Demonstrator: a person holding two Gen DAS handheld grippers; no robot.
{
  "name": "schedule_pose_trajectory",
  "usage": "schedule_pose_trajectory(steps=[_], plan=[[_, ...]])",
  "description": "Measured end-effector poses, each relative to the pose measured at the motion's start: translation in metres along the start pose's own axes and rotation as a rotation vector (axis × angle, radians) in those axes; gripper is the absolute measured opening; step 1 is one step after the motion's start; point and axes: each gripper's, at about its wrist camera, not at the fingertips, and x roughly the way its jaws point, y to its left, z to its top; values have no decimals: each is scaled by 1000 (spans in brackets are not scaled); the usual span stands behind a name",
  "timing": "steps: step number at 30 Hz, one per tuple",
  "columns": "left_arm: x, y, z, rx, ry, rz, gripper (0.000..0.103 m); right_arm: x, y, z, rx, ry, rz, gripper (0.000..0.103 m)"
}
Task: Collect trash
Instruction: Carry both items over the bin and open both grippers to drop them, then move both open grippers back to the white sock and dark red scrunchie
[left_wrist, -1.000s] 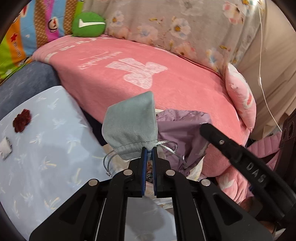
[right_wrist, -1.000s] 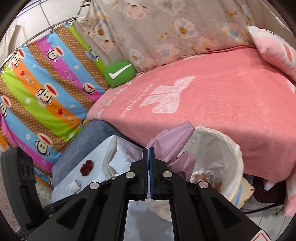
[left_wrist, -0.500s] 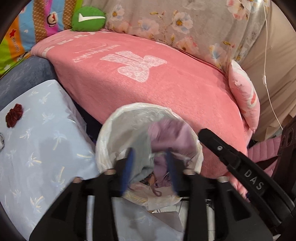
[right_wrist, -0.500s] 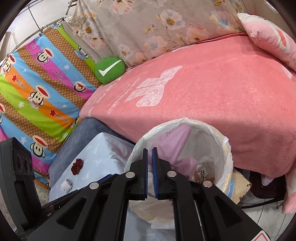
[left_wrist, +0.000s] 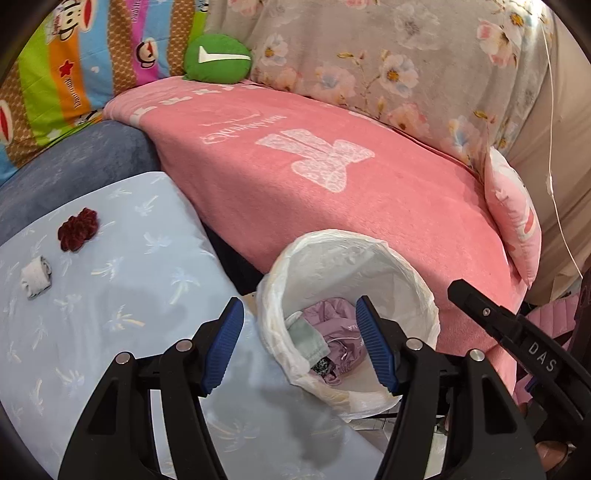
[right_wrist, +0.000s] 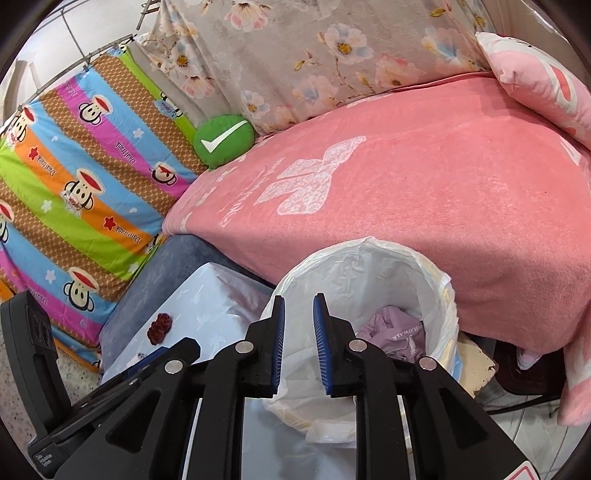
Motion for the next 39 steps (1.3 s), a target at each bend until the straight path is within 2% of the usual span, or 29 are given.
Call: schedule_pose_trajectory(steps=[7, 23, 28, 32, 36, 39], plan=[[-18, 40, -1, -78, -35, 62, 69, 10, 34, -8, -78, 41, 20, 22], [-54, 140, -11, -225, -88, 190, 69, 46, 127, -36, -233, 119, 60, 27], [-60, 173, -17, -267, -89, 229, 70, 60, 155, -47, -280, 147, 66, 28], [-62, 201, -19, -286, -87, 284, 74, 79, 183, -59, -317, 175, 78, 34], [-63, 227, -22, -292, -81, 335, 75, 97, 204, -69, -348, 202, 90, 34], [-62, 246, -23, -301, -70, 359, 81, 110, 219, -77, -363, 222, 102, 34]])
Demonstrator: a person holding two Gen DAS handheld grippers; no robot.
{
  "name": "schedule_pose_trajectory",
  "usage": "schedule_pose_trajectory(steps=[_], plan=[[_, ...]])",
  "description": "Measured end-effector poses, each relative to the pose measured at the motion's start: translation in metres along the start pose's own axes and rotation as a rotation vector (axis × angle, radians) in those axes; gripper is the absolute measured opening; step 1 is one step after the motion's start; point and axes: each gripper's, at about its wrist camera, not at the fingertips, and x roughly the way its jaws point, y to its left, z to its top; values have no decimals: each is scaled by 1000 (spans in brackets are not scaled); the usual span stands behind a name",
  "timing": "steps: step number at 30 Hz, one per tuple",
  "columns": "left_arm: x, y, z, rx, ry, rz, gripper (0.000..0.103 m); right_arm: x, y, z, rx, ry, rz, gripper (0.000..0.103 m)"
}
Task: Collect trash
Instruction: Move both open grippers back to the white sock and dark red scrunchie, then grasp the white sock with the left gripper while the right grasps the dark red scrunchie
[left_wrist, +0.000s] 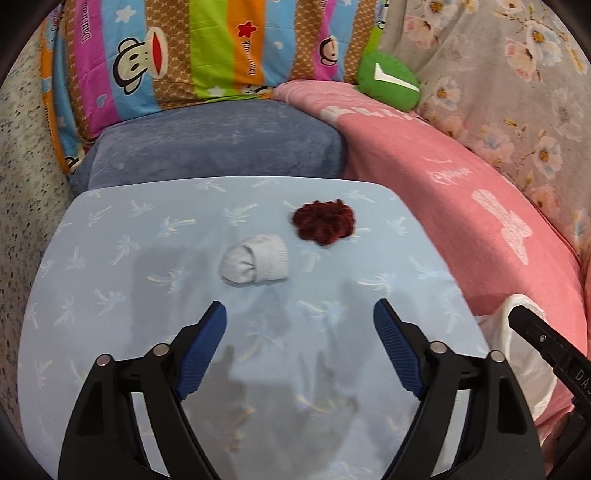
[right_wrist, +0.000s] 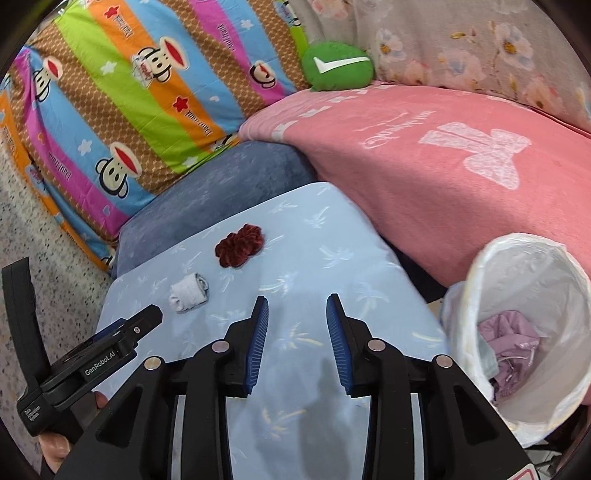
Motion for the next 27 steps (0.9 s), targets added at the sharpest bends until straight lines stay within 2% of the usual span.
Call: schedule_pose_trajectory(steps=[5, 14, 21, 24, 27], plan=[[13, 21, 8, -17, 4, 45, 92, 28, 25, 3, -32, 25, 17, 35], [45, 39, 21, -27, 35, 69, 92, 82, 60, 19, -67, 64, 14, 41], [77, 44, 29, -38, 91, 30, 92, 126, 67, 39, -46, 108, 29, 42], [89, 47, 31, -46, 111, 14, 89, 149, 72, 48, -34, 124, 34, 42], [100, 50, 32, -60, 141, -19, 78, 172, 76, 59, -35, 142, 27, 42]])
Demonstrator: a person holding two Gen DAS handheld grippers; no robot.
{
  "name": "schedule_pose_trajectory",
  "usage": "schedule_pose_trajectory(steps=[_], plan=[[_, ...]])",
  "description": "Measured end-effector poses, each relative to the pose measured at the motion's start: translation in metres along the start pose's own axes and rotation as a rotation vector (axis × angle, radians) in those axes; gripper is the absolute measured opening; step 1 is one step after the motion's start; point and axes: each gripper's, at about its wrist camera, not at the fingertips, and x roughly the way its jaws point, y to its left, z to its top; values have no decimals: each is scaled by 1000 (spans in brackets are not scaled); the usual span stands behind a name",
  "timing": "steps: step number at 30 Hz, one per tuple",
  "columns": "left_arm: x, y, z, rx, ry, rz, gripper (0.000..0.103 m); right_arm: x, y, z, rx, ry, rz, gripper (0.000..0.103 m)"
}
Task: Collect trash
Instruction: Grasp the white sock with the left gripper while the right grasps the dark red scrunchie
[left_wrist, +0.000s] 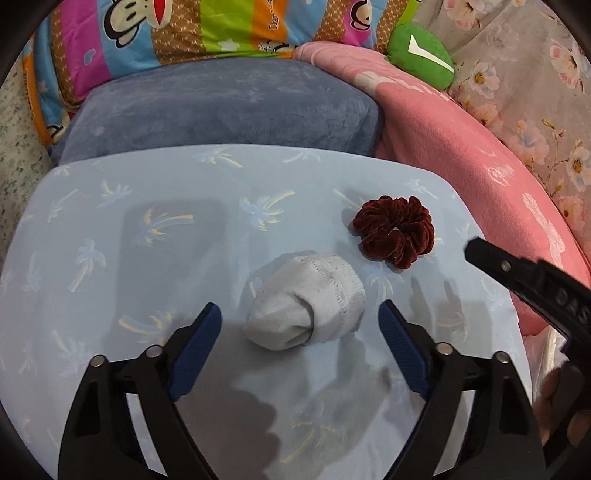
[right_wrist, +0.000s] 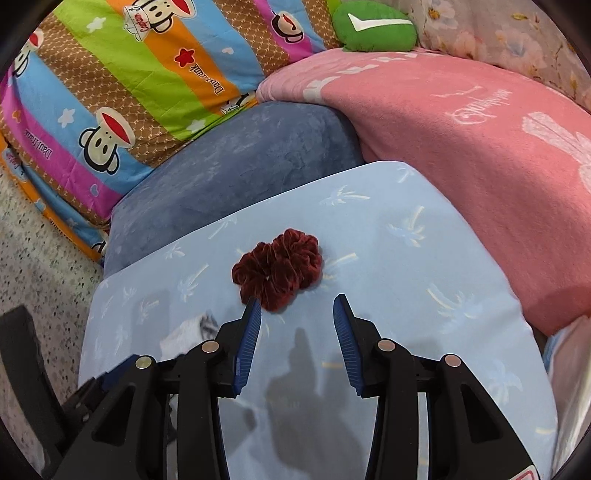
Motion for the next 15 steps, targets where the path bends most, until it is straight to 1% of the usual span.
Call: schedule_pose_trajectory(steps=[2, 3, 5, 8, 13, 15], plan=[[6, 1, 1, -2, 18, -13, 71, 11, 1, 8, 1, 13, -2, 42], [9, 1, 1, 1, 24, -19, 70, 21, 1, 14, 4, 24, -5, 42], [12, 1, 2, 4, 29, -36, 63, 32, 4, 19, 4, 35, -9, 42], [13, 3, 2, 3, 33, -56, 57, 56, 10, 26, -12, 67, -23, 42], [14, 5, 2, 8, 32, -68, 54, 80, 11, 29, -11, 102, -50, 42], [15, 5, 3, 7, 32, -70, 53, 82, 11, 27, -10, 97, -56, 43]])
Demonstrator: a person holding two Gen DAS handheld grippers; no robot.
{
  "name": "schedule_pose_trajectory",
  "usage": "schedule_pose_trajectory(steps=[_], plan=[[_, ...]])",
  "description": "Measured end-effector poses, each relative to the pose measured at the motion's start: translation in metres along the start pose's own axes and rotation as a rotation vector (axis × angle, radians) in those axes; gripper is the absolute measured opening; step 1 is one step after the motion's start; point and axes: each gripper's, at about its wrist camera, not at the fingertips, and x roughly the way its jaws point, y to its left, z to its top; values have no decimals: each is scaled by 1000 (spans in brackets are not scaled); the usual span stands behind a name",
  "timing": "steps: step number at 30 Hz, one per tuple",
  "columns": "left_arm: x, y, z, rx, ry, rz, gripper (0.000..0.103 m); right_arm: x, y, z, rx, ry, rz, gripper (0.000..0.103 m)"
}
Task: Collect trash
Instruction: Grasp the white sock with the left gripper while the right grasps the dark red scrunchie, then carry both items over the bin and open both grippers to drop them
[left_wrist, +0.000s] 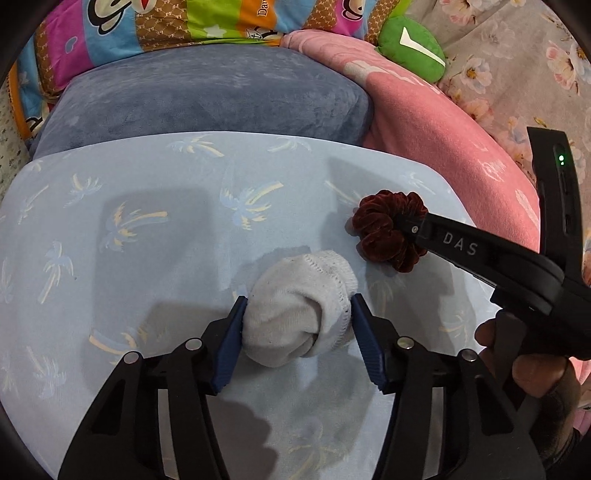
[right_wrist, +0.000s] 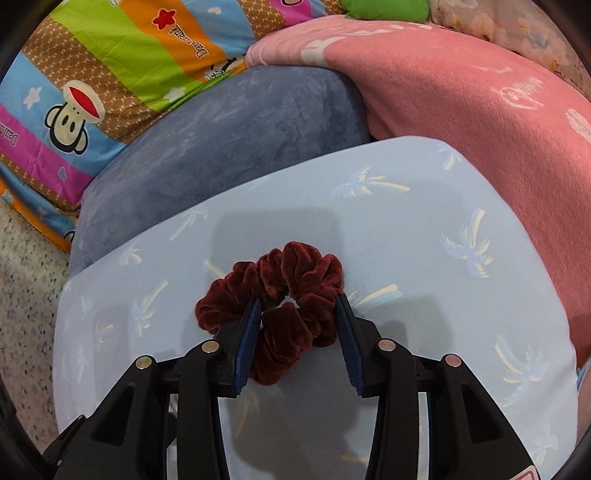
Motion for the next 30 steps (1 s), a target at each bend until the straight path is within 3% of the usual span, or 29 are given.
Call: schedule_pose_trajectory(steps=[4, 8, 14, 22, 30], plan=[[0, -2, -1, 6, -3, 7, 53, 3, -4, -4, -8, -1, -15, 32], [-1, -4, -3, 7, -3, 17, 50, 1, -19, -12, 38, 13, 30, 20], [-9, -6, -12, 4, 2, 29, 44, -13, -26, -32, 47, 20, 47, 19], [-27, -23, -34, 26, 11, 33, 34, -51, -36, -84, 66, 38, 83, 19], [-55, -57, -64, 65, 12, -2, 30, -109, -51, -131, 84, -28, 88, 18]])
